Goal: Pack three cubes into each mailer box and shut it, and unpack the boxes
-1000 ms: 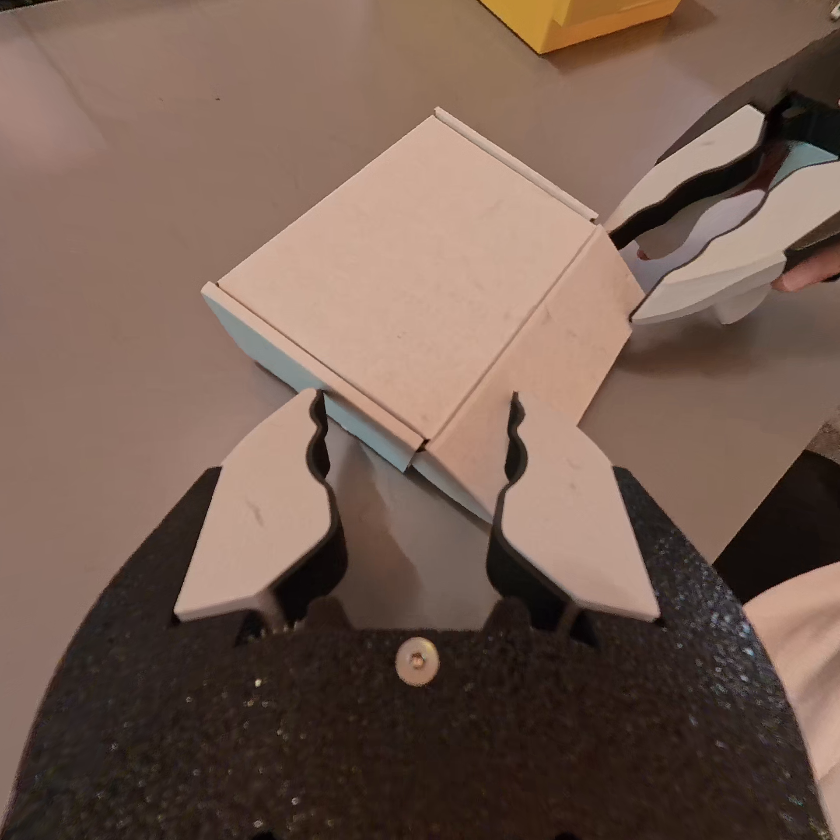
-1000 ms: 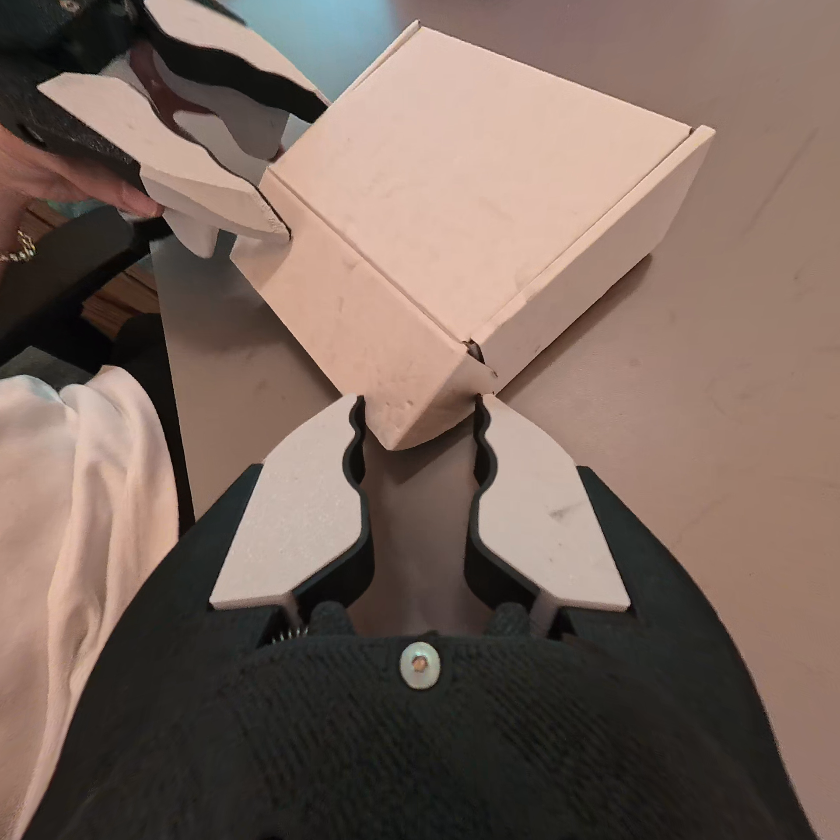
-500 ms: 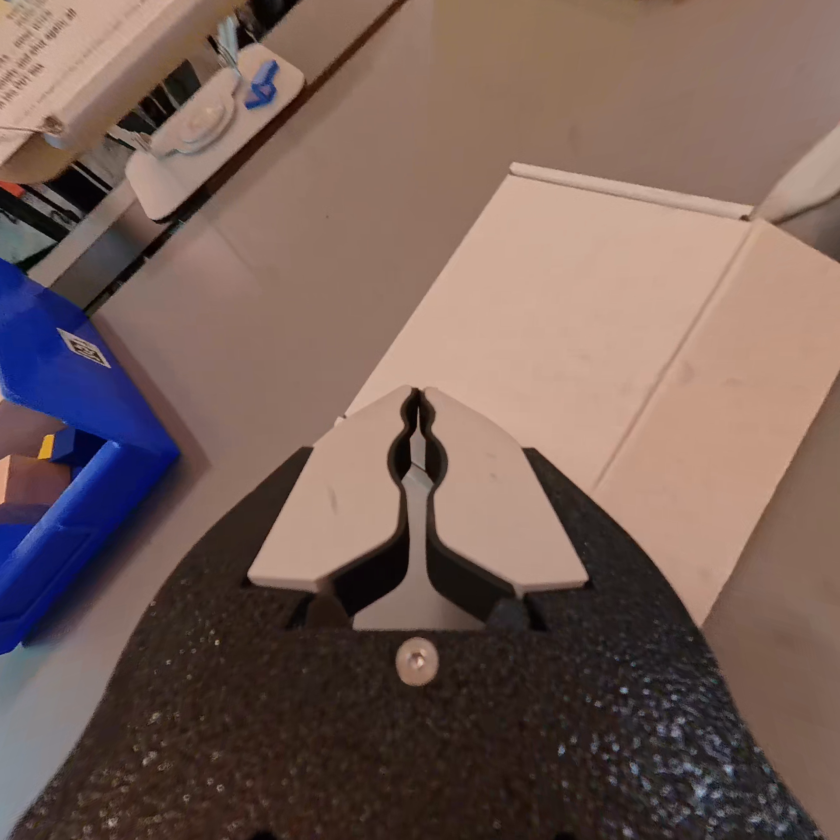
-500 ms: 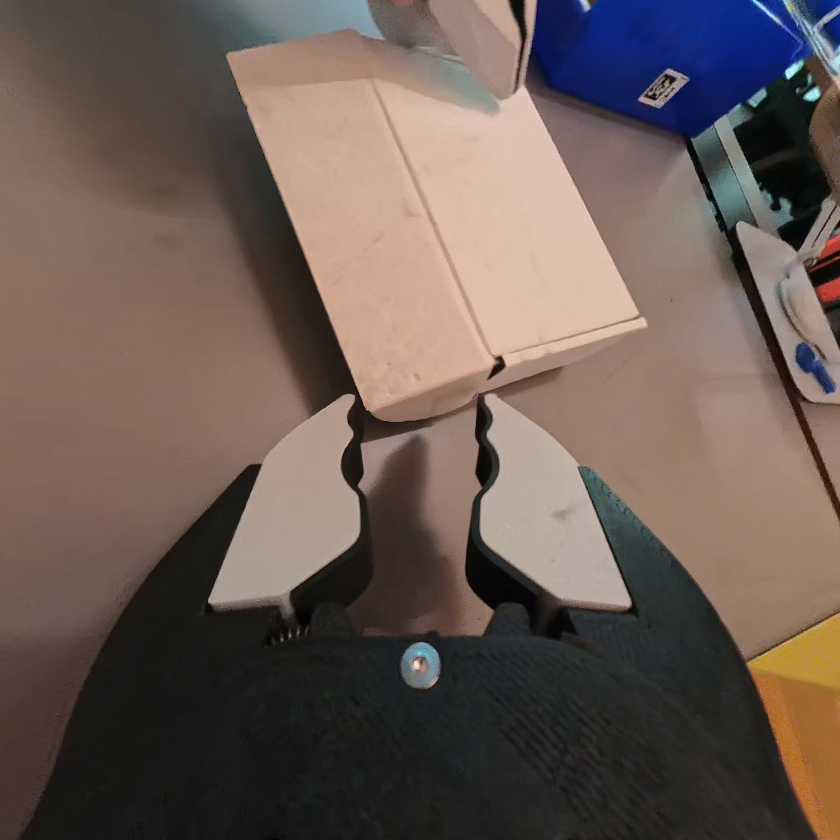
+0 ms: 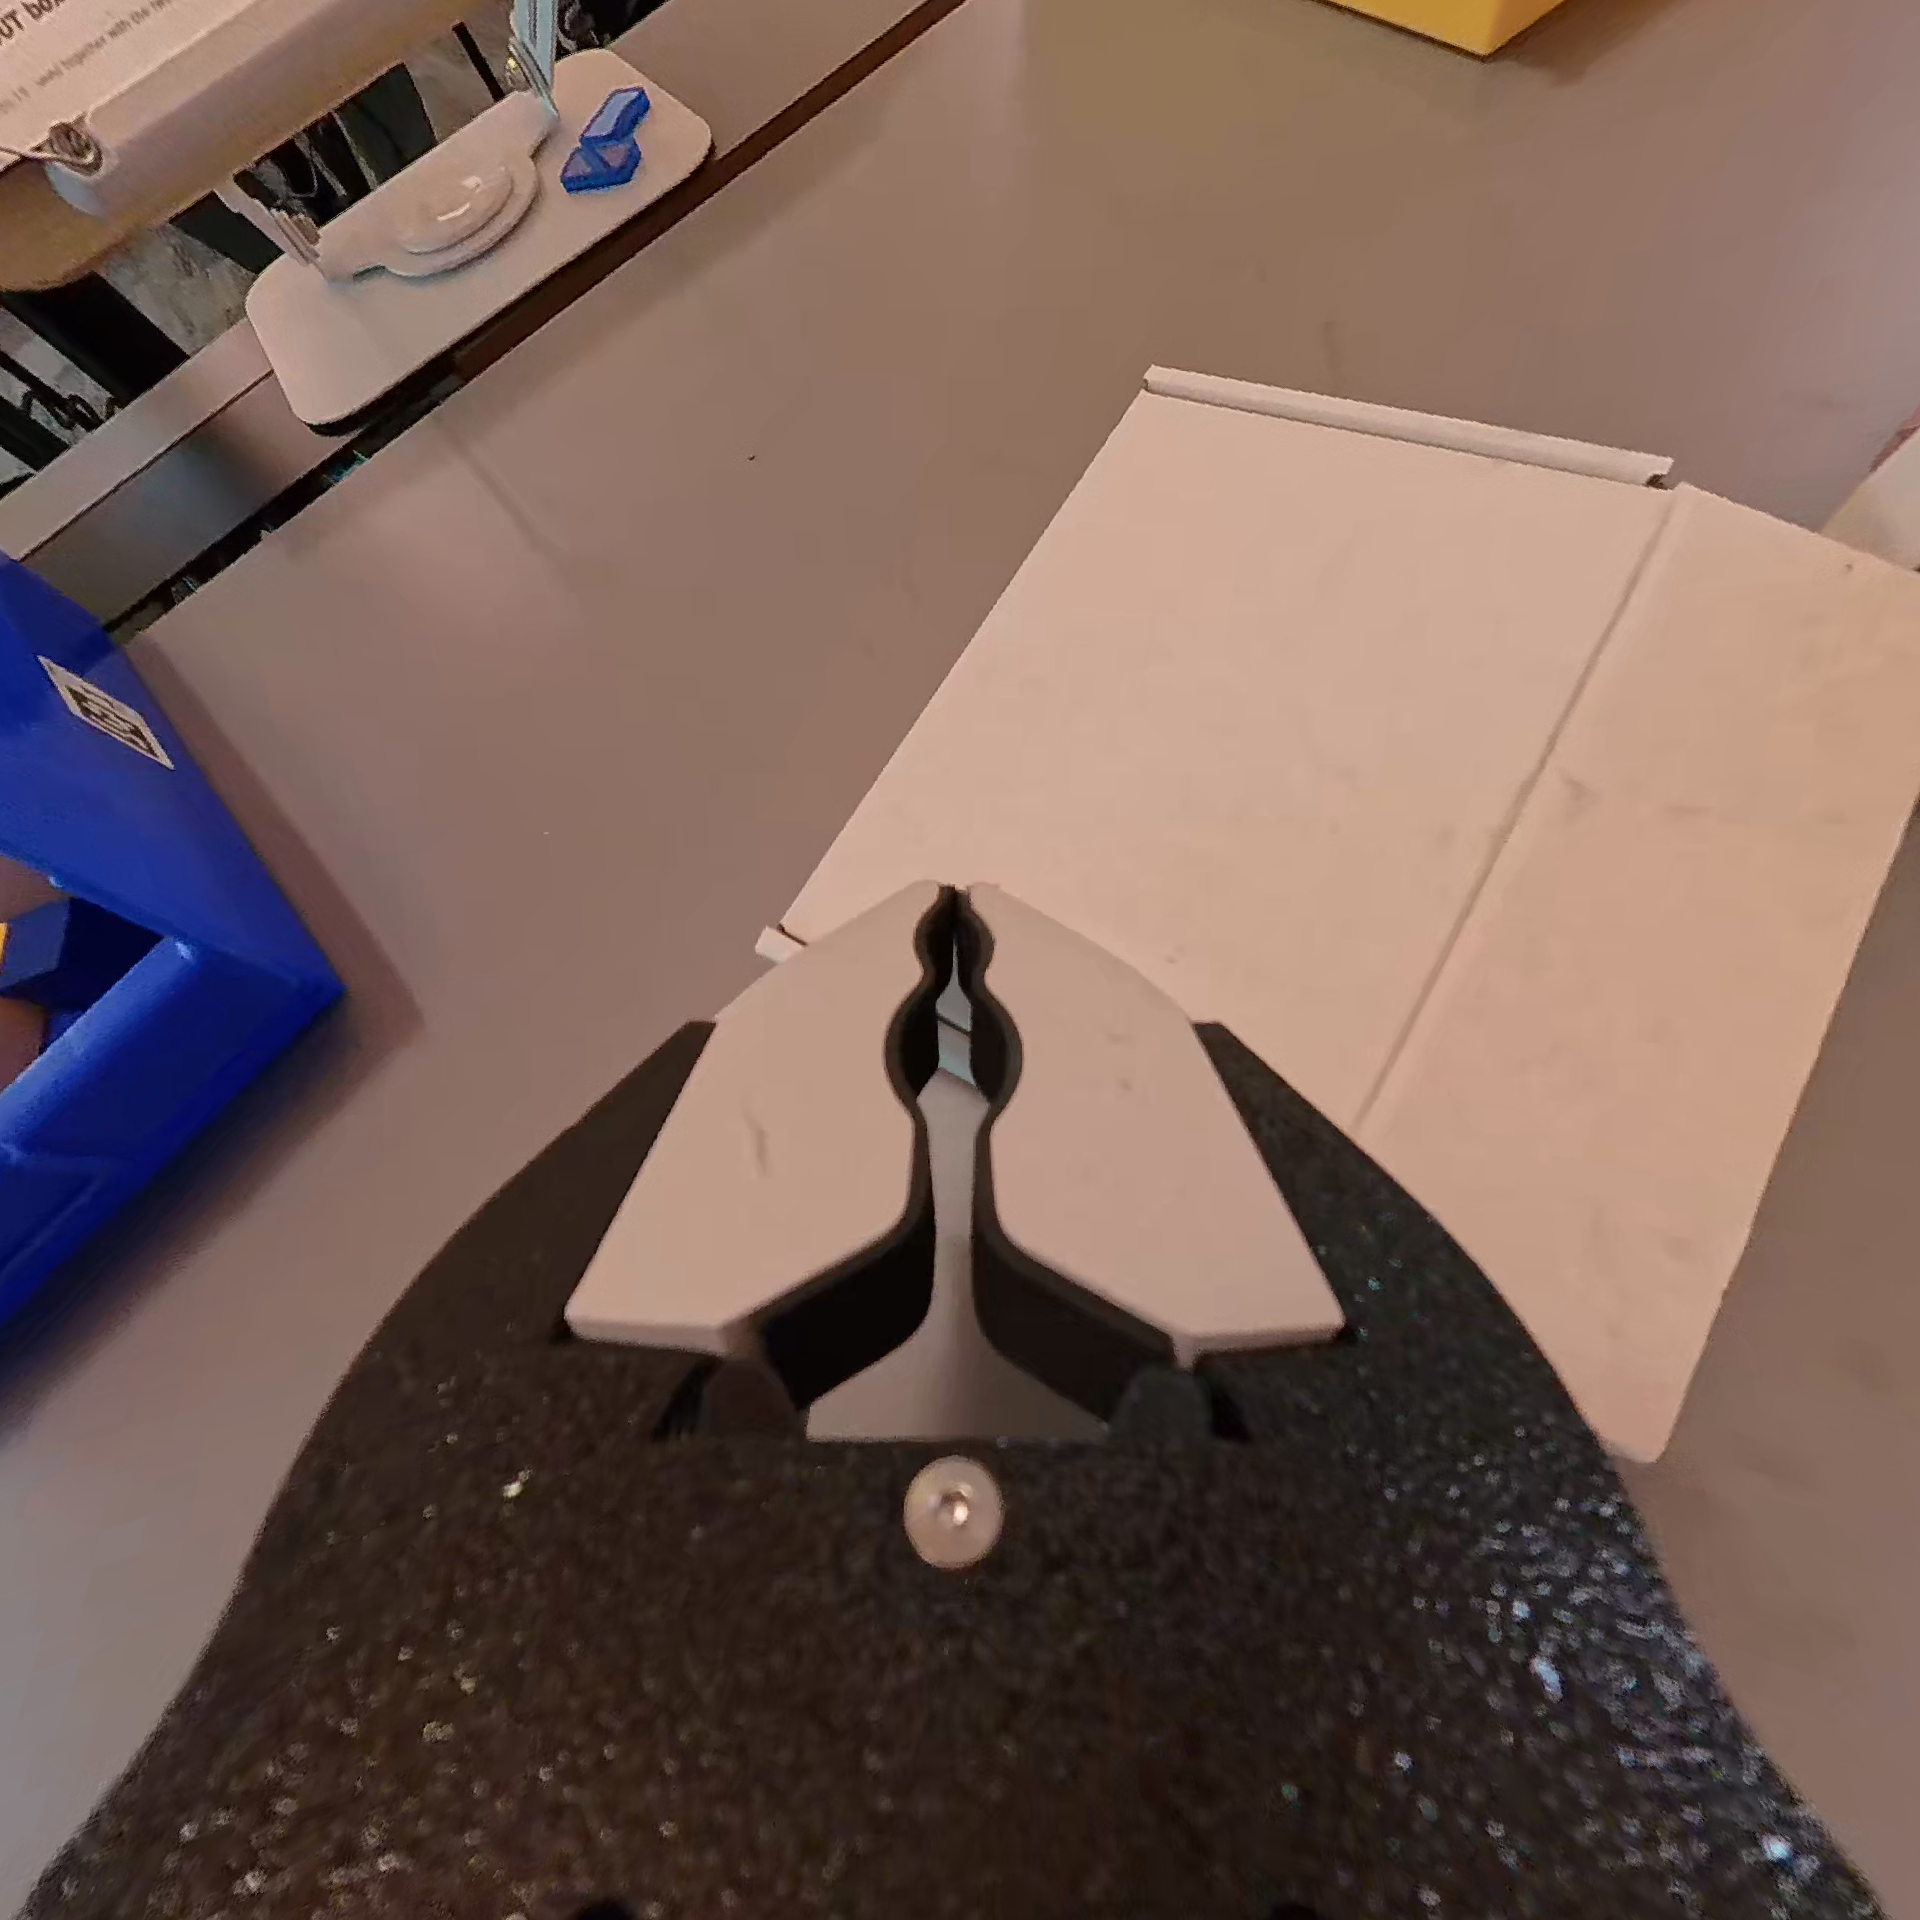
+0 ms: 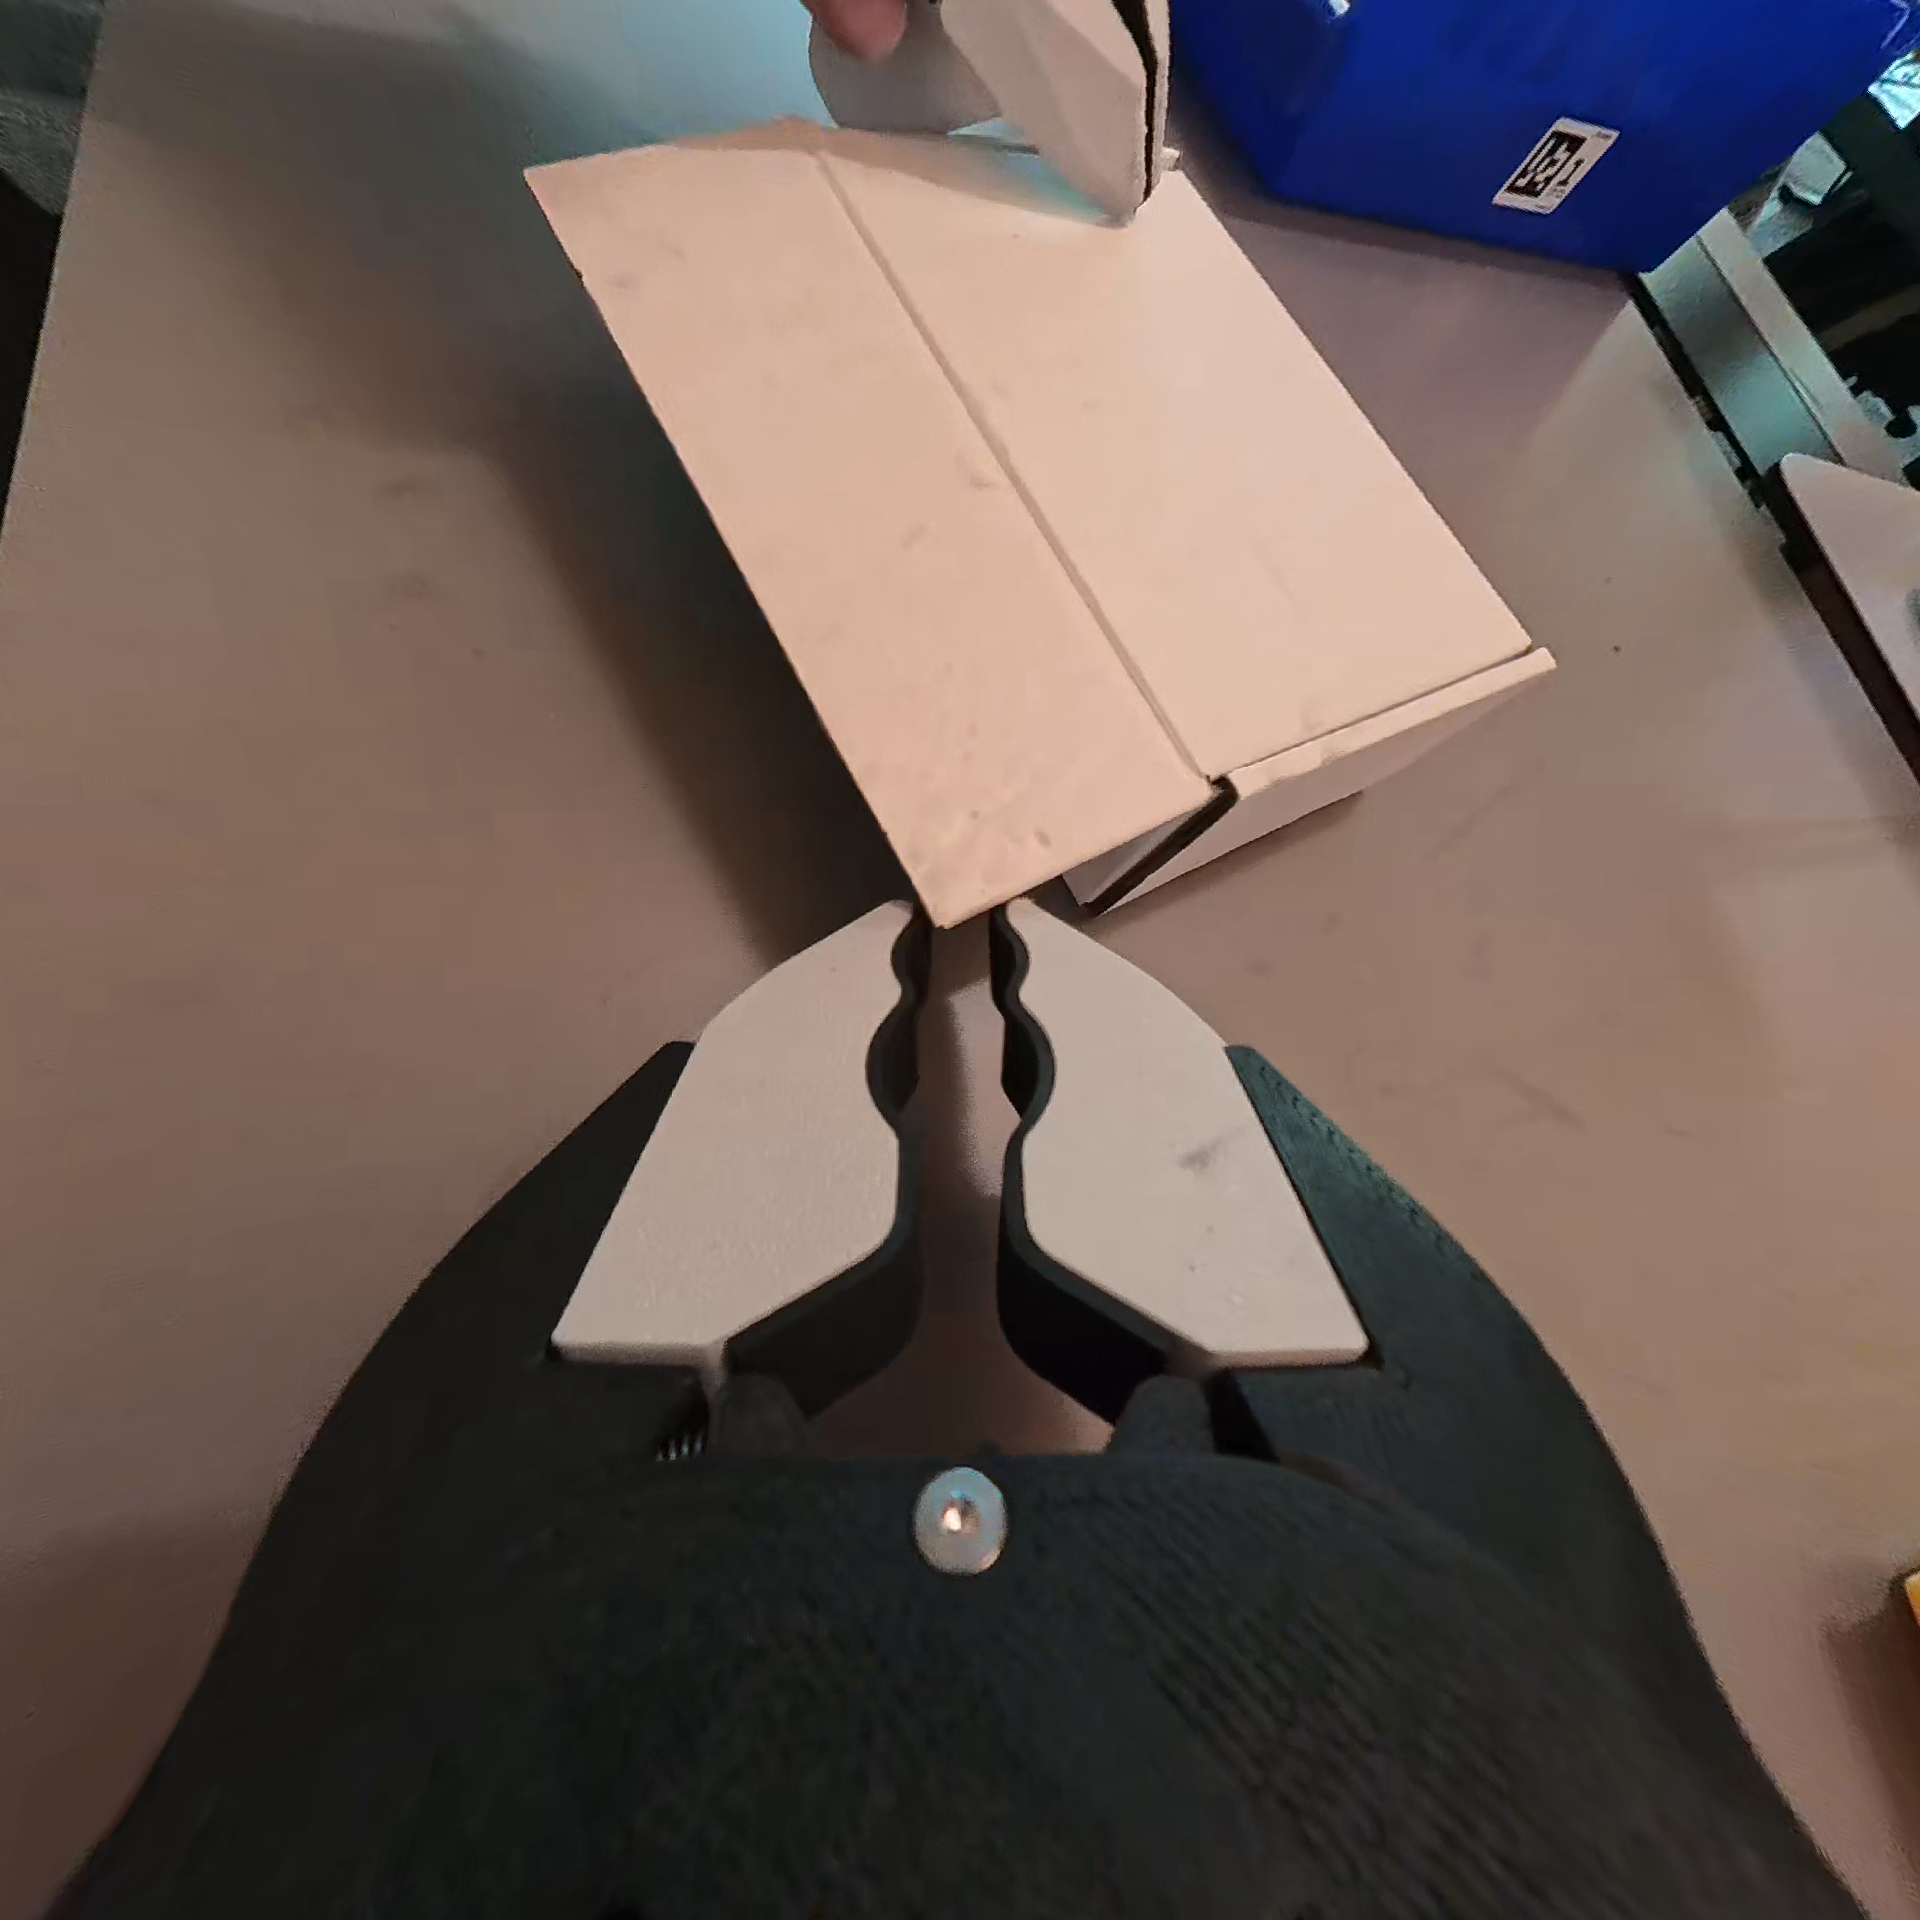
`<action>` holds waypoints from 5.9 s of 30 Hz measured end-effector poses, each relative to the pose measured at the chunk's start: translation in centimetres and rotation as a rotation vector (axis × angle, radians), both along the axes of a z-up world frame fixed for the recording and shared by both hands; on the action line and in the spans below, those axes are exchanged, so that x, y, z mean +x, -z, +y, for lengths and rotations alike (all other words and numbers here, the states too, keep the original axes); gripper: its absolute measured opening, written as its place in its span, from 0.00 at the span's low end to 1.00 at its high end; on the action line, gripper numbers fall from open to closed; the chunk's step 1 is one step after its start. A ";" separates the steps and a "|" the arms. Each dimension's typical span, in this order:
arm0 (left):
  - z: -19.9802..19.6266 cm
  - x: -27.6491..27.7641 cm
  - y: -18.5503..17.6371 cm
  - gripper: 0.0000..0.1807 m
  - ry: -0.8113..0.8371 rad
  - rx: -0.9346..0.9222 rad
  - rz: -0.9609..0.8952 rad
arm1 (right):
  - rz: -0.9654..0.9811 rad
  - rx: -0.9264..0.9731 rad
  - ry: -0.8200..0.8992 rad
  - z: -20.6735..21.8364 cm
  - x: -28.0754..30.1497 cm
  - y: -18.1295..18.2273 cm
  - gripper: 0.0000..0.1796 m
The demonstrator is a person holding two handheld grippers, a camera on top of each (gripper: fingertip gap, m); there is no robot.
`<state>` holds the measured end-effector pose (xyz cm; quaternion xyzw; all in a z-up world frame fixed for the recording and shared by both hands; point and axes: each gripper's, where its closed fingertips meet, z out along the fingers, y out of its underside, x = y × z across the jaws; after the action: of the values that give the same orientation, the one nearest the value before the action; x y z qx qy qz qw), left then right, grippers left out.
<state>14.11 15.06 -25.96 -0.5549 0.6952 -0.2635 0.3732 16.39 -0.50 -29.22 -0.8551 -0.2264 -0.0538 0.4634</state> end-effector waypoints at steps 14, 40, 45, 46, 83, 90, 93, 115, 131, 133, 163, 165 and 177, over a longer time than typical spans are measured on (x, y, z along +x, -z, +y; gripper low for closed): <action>-0.1 -0.1 0.0 0.00 0.013 -0.008 -0.029 | 0.132 0.031 0.125 -1.0 1.6 -1.3 0.37; 0.1 0.0 0.0 0.00 0.006 -0.037 -0.051 | 0.448 0.223 0.087 -1.0 2.9 -5.0 0.40; 0.1 0.0 0.0 0.00 0.003 -0.050 -0.054 | 0.524 0.027 0.067 1.6 3.7 -2.8 0.41; 0.1 0.0 0.0 0.00 0.003 -0.049 -0.055 | 0.514 -0.022 0.045 2.1 3.6 -2.1 0.42; -5.1 -8.4 1.9 0.30 0.177 0.015 -0.013 | 0.166 0.114 0.056 6.5 5.0 -6.4 0.33; -7.3 -7.7 2.4 0.23 0.081 0.580 -0.096 | -0.065 0.053 0.115 12.8 4.3 -6.8 0.27; -6.4 -7.4 2.5 0.19 0.034 0.794 -0.066 | -0.077 -0.016 0.068 14.6 3.7 -5.5 0.19; -5.6 -7.0 2.6 0.17 0.101 0.785 -0.077 | -0.446 -0.296 0.310 11.6 9.7 -4.2 0.05; 0.5 -4.8 -0.7 0.44 0.317 0.851 -0.234 | -0.094 -0.056 0.270 9.9 9.4 -3.4 0.00; 0.9 -3.8 0.3 0.46 0.394 0.921 -0.206 | -0.068 -0.028 0.271 9.8 9.5 -3.4 0.00; -2.0 2.7 0.6 0.36 0.678 1.153 -0.270 | 0.190 0.069 0.355 7.0 11.5 -4.1 0.00; -2.0 2.1 0.4 0.36 0.643 0.930 -0.251 | 0.258 0.181 0.386 5.8 11.5 -7.1 0.10; -4.2 -1.2 -0.6 0.35 0.741 -0.235 -0.078 | 0.121 0.306 0.149 2.6 5.2 -10.6 0.28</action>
<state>12.94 10.90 -25.39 -0.2948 0.7989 -0.4792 0.2128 21.56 2.06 -18.66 -0.7907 -0.1233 -0.0701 0.5955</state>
